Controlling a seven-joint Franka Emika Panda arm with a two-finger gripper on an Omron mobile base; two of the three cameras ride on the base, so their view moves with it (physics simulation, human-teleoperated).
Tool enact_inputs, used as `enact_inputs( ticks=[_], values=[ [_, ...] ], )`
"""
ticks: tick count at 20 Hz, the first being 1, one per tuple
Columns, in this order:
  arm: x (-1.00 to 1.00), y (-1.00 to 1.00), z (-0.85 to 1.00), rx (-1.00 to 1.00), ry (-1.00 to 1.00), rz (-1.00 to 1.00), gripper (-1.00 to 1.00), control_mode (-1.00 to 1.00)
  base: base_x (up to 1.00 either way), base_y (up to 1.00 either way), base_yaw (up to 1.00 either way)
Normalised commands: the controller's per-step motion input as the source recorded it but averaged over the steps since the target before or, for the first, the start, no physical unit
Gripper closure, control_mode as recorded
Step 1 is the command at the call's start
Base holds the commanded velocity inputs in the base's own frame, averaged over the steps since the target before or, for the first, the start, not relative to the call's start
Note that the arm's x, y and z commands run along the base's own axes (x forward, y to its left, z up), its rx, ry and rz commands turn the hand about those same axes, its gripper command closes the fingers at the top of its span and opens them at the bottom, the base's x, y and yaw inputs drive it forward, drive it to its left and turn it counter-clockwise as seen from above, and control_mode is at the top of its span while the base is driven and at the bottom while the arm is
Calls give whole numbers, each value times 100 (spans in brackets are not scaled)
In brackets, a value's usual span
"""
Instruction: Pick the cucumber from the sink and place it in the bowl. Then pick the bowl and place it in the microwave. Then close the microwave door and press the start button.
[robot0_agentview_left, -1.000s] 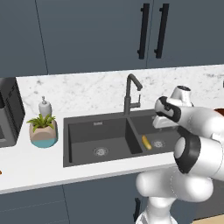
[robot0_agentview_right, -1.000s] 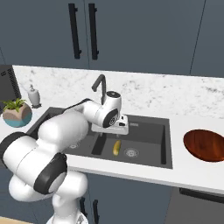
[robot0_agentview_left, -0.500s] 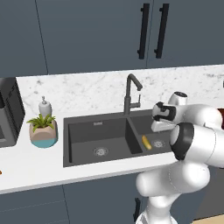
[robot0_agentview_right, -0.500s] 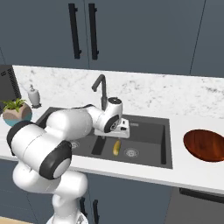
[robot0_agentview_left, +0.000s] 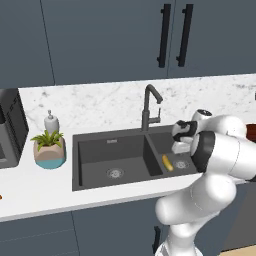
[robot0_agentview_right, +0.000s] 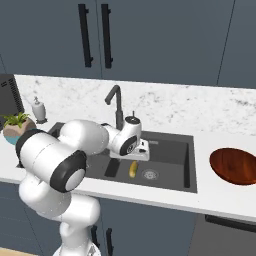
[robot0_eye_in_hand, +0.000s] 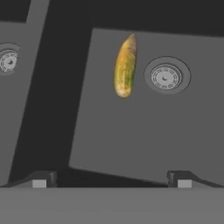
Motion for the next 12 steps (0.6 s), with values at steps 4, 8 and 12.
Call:
enact_inputs(
  ticks=[4, 8, 12],
  values=[
    [23, 0, -27, 0, 0, 0, -100, -100, 0, 0, 0],
    [18, 0, -32, 0, 0, 0, -100, -100, 0, 0, 0],
    [25, 0, -27, 0, 0, 0, -100, -100, 0, 0, 0]
  ],
)
